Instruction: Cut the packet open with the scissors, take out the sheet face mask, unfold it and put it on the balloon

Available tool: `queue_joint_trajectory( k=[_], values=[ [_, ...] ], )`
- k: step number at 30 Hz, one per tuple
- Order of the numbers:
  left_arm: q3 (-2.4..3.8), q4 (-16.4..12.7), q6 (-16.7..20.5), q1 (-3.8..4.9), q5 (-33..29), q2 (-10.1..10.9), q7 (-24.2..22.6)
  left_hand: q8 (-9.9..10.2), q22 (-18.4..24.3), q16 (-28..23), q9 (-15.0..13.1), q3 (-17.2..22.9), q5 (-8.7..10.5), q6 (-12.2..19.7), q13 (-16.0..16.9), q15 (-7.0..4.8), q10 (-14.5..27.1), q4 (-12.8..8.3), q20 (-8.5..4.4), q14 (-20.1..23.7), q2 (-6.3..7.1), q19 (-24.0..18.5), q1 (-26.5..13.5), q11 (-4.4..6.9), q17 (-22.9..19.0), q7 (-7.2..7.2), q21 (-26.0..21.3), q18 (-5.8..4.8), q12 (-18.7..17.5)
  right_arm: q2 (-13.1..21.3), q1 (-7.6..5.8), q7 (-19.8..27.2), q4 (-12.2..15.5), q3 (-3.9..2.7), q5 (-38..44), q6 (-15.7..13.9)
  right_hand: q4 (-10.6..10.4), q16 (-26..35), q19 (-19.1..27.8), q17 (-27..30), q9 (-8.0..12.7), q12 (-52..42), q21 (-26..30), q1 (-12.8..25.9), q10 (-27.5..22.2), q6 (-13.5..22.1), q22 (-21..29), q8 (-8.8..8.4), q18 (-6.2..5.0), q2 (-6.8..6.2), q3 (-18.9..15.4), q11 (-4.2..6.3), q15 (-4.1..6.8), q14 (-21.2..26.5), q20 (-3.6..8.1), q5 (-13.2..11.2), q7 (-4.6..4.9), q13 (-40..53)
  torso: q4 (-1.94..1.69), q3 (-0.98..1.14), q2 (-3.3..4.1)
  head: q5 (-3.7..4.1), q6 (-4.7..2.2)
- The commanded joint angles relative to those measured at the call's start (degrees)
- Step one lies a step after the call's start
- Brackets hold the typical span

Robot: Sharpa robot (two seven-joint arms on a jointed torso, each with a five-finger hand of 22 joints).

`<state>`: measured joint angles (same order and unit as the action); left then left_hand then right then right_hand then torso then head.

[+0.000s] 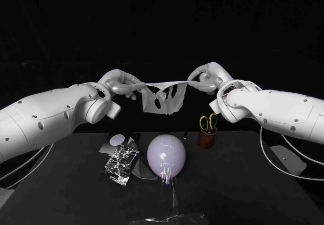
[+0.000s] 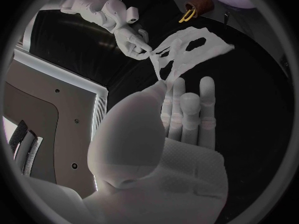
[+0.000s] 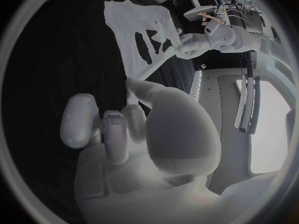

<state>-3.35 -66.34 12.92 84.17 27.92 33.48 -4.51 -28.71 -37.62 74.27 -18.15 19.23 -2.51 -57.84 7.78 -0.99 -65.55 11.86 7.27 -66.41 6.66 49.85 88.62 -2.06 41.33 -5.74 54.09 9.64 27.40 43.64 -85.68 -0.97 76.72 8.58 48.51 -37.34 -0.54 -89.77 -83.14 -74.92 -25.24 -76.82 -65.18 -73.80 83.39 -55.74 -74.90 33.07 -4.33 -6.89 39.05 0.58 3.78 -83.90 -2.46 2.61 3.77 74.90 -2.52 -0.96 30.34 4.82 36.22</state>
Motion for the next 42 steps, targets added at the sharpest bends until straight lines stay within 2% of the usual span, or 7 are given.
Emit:
queue_joint_trajectory(
  k=[1,13,29,33,38,42],
  values=[
    [0.01,0.25,-1.67,0.21,2.12,-0.15,1.97,-0.28,-0.07,0.27,-0.08,2.52,-0.2,-0.39,-0.08,0.04,-0.49,-2.05,-0.25,-0.42,0.01,-0.03,-0.35,-0.07,0.12,0.16,0.32,0.71,-0.36,-0.08,-0.33,0.7,-0.29,-0.08,0.38,-0.52,0.18,-0.23,-0.18,-15.08,-0.06,0.23,-0.2,0.07,0.41,-0.52,-9.63,0.2,0.23,0.51,-0.04,-0.11,0.06,-6.1,0.2,0.2,0.07,5.07,-0.04,-0.06,0.02,0.03,-0.08],
    [-0.03,-0.47,-1.39,0.25,-0.49,-0.06,0.99,0.01,-0.26,1.26,0.12,2.76,-0.21,-0.32,-0.32,-0.03,-0.52,-1.73,-0.26,-1.48,-0.13,0.05,-0.38,-0.04,2.0,0.21,0.53,0.74,-0.63,-0.25,-0.69,-0.41,0.58,-0.13,0.34,3.6,0.23,-0.23,-0.05,-15.08,-0.06,0.24,0.26,0.07,0.41,-0.51,-9.53,0.21,0.15,0.51,-0.06,-0.1,0.07,-6.1,0.2,0.2,0.06,5.08,0.01,-0.1,-0.05,0.29,-0.32],
    [0.36,-1.16,-0.01,0.24,-7.79,0.96,-1.59,0.14,-0.38,1.55,0.18,2.97,-0.21,-0.24,-0.44,-0.02,-0.51,-1.66,-0.27,-1.67,-0.24,0.09,-0.27,-0.06,2.24,0.16,0.68,0.75,-0.77,0.36,-0.72,-1.85,2.35,-0.07,1.05,5.86,0.25,-0.23,-0.06,-15.08,-0.07,0.23,0.21,0.1,0.41,-0.51,-9.54,0.21,0.15,0.51,-0.09,-0.11,0.07,-6.1,0.2,0.19,0.06,5.09,0.07,-0.05,-0.04,0.52,-0.48],
    [0.43,-1.19,0.0,0.3,-8.05,1.21,-1.96,0.15,-0.4,1.6,0.19,3.0,-0.21,-0.23,-0.45,-0.01,-0.51,-1.68,-0.27,-1.71,-0.24,0.09,-0.23,-0.06,2.32,0.15,0.7,0.75,-0.78,0.55,-0.72,-2.02,2.63,-0.04,1.17,5.92,0.25,-0.23,-0.06,-15.08,-0.07,0.23,0.21,0.1,0.41,-0.51,-9.54,0.21,0.15,0.51,-0.09,-0.11,0.07,-6.1,0.2,0.19,0.06,5.09,-0.05,0.0,-0.11,0.54,-0.52],
    [0.46,-0.98,-1.36,0.39,-5.93,1.2,-2.0,0.15,-0.42,1.63,0.19,3.02,-0.21,-0.23,-0.47,-0.02,-0.52,-1.71,-0.27,-1.71,-0.22,0.1,-0.18,-0.05,2.33,0.14,0.73,0.76,-0.8,1.54,-0.7,-2.55,4.6,-0.02,-1.27,6.07,0.25,-0.23,-0.05,-15.08,-0.07,0.2,0.25,0.13,0.43,-0.51,-9.53,0.22,0.15,0.51,-0.12,-0.11,0.06,-6.1,0.2,0.19,0.06,5.13,-0.06,-0.05,-0.03,0.54,-0.45],
    [0.45,-0.41,-3.29,0.41,-1.9,1.04,-1.91,0.16,-0.5,1.78,0.19,3.12,-0.22,-0.27,-0.51,-0.03,-0.52,-1.83,-0.29,-1.84,-0.15,0.11,0.0,-0.03,2.61,0.09,0.82,0.77,-0.85,3.1,-0.68,-2.92,7.94,0.0,-5.21,6.55,0.25,-0.23,-0.03,-15.08,-0.07,0.21,0.3,0.14,0.43,-0.51,-9.52,0.22,0.14,0.52,-0.12,-0.11,0.06,-6.1,0.2,0.19,0.06,5.12,-0.04,-0.14,-0.11,0.62,-0.47]
  ],
)
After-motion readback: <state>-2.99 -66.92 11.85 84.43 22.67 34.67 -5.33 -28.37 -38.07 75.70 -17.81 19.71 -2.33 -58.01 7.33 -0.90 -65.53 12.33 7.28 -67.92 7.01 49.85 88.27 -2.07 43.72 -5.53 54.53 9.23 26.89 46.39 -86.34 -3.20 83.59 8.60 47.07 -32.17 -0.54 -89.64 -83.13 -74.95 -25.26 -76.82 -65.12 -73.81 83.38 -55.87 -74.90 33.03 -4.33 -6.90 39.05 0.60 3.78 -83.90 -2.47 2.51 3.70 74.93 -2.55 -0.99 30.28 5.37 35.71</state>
